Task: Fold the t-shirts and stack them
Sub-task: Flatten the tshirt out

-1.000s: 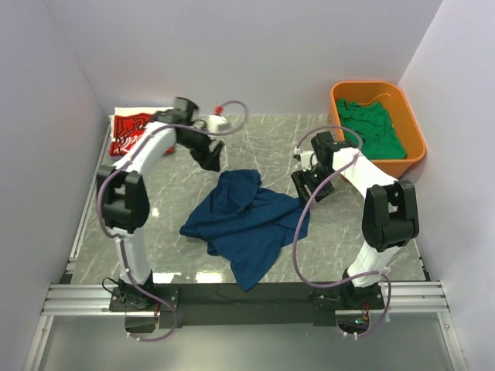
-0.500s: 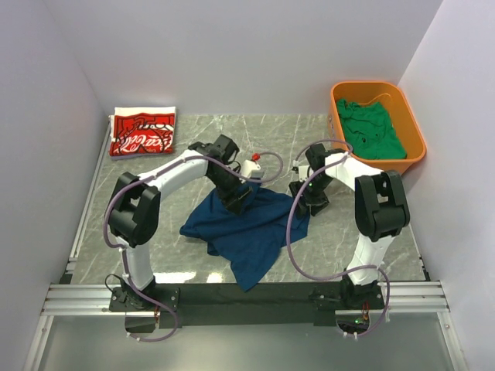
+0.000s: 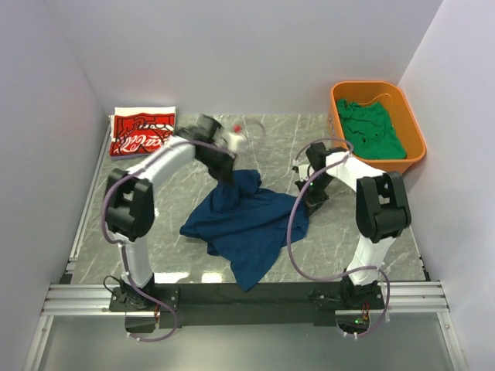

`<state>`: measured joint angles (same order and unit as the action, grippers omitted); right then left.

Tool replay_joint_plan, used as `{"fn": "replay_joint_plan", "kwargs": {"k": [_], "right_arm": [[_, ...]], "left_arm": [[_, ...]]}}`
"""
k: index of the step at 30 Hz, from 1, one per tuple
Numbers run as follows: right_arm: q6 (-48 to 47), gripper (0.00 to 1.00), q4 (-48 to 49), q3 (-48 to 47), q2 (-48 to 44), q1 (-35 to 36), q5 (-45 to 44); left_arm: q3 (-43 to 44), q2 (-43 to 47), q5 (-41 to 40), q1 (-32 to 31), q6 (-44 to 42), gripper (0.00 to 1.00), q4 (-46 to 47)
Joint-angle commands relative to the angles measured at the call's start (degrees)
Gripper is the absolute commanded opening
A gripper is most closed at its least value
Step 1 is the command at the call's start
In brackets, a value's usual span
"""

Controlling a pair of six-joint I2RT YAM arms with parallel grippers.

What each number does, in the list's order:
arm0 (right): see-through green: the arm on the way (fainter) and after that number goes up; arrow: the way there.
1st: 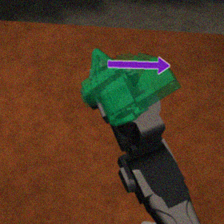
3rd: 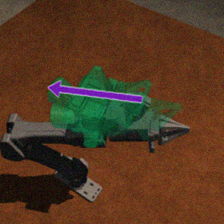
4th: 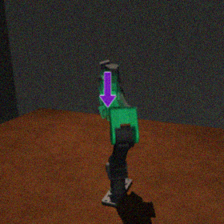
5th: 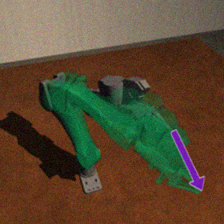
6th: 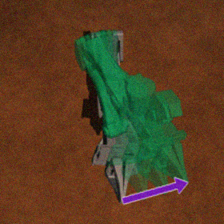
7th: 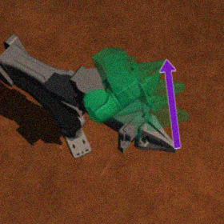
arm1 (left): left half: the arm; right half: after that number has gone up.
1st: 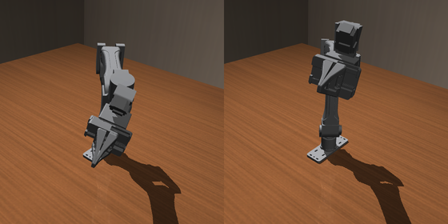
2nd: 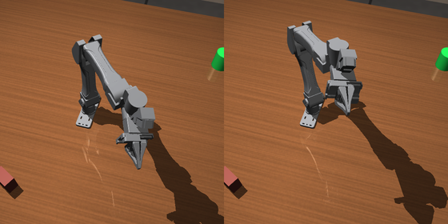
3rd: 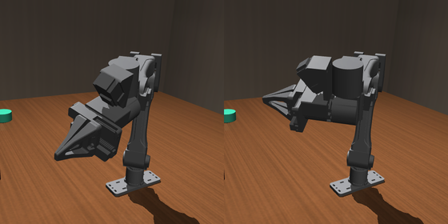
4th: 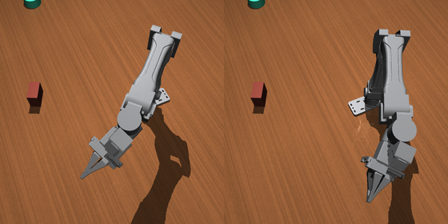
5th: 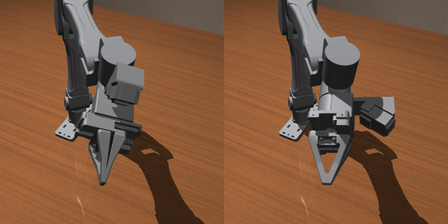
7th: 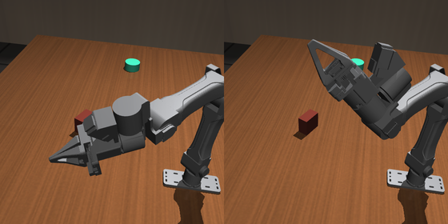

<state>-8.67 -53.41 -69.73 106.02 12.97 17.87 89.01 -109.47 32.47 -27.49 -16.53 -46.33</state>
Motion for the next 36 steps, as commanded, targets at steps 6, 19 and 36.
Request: {"fn": "replay_joint_plan", "kwargs": {"k": [6, 19, 36], "right_arm": [[-13.2, 0.0, -1.88, -11.82, -12.94, -1.02, -7.49], [-21.74, 0.0, 3.4, -28.87, -15.49, -1.37, -25.42], [-23.94, 0.0, -1.43, -29.08, -20.93, 1.26, -18.05]], "left_arm": [[23.38, 1.72, 9.62, 23.25, 9.84, 0.01, -3.51], [29.46, 7.96, 12.36, 41.28, 25.06, 0.0, 12.66], [10.67, 22.89, 17.98, 44.01, 19.37, 0.0, 19.79]]}}
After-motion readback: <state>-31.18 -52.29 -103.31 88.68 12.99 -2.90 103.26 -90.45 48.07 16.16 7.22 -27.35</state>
